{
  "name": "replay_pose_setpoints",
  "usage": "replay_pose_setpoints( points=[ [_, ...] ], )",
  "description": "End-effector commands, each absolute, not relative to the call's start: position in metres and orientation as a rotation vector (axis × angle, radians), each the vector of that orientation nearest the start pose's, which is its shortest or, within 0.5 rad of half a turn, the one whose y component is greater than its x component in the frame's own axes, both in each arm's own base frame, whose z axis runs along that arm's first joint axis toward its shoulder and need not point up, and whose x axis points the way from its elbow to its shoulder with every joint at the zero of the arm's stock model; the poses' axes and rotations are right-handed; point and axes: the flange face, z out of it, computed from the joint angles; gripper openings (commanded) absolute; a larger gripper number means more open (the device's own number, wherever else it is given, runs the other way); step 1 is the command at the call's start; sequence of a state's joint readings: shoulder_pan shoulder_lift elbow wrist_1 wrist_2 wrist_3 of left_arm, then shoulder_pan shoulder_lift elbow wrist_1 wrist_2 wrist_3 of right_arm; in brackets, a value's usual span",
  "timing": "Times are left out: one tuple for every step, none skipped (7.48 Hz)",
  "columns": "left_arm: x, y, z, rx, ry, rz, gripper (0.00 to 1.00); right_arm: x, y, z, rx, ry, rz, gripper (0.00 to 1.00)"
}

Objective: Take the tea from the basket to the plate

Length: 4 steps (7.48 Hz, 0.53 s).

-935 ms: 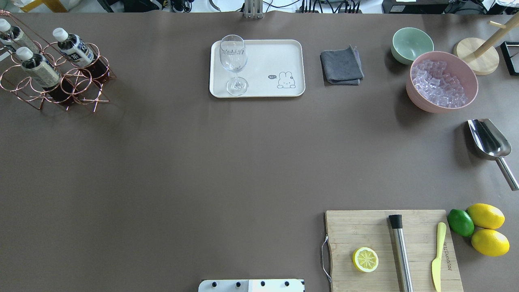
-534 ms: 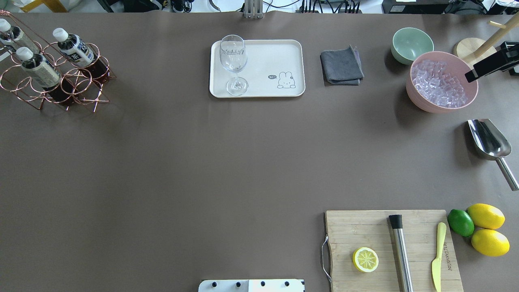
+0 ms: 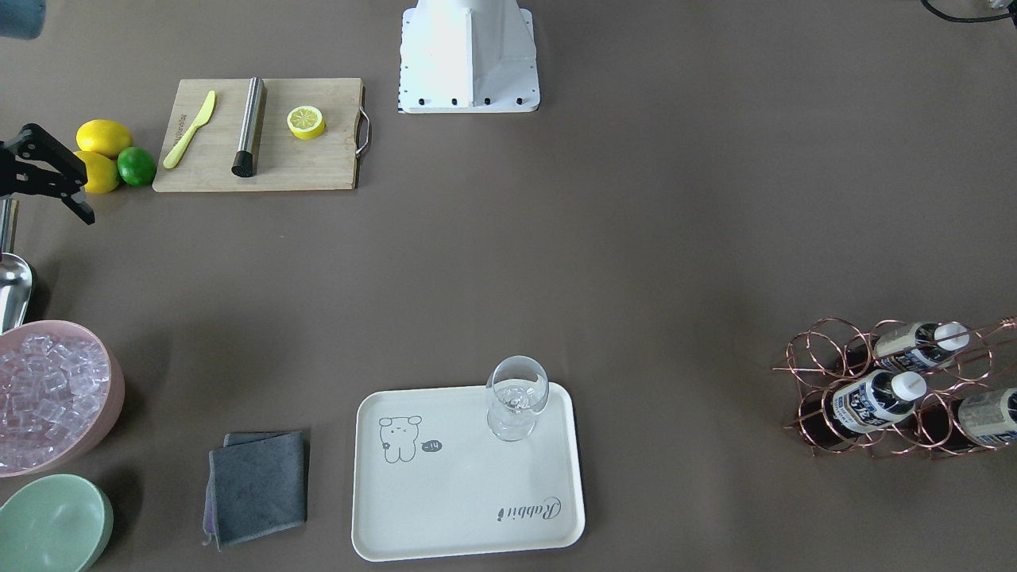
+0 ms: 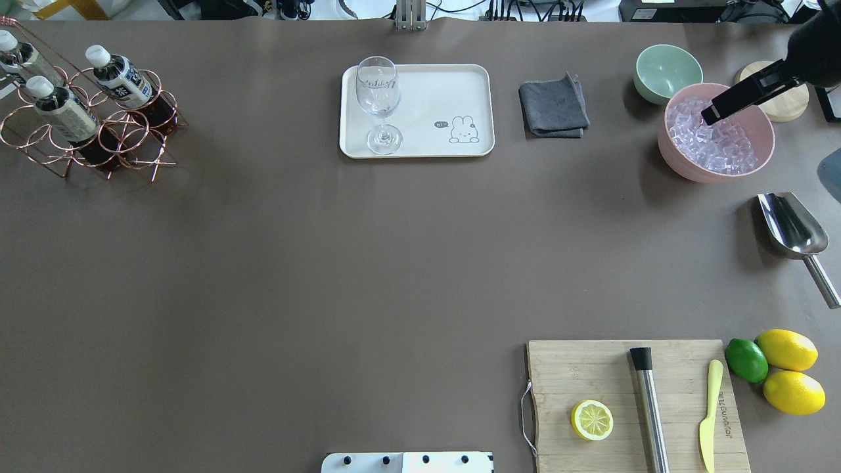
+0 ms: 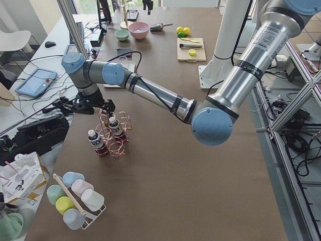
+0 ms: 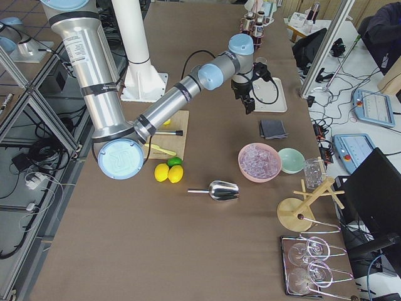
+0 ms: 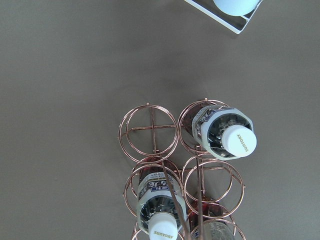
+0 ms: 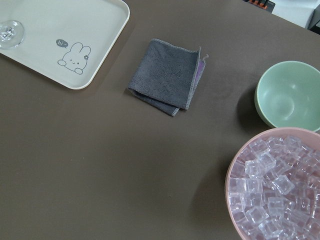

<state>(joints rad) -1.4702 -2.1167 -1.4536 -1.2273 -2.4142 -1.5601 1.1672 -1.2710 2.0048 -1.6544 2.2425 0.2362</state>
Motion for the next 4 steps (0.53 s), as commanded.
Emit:
replay_pose_setpoints(
  points=[
    [0.039,-0.694,0.41,-0.618,0.65,-1.359,0.98,-0.177,-0.544,0.304,0.395,-0.776,-0.403,1.0],
    [0.039,-0.692,0.417,-0.615,0.654,-1.361,0.98,-0.18,-0.546,0.306,0.397,-0.773,-0.419,1.0],
    [0.037,-0.685,0.433,-0.612,0.658,-1.352,0.94,-0.184,-0.543,0.3,0.405,-0.78,-0.437,1.0],
    [0.034,-0.68,0.443,-0.614,0.66,-1.356,0.7,-0.19,-0.541,0.3,0.403,-0.781,-0.443,1.0]
  ],
)
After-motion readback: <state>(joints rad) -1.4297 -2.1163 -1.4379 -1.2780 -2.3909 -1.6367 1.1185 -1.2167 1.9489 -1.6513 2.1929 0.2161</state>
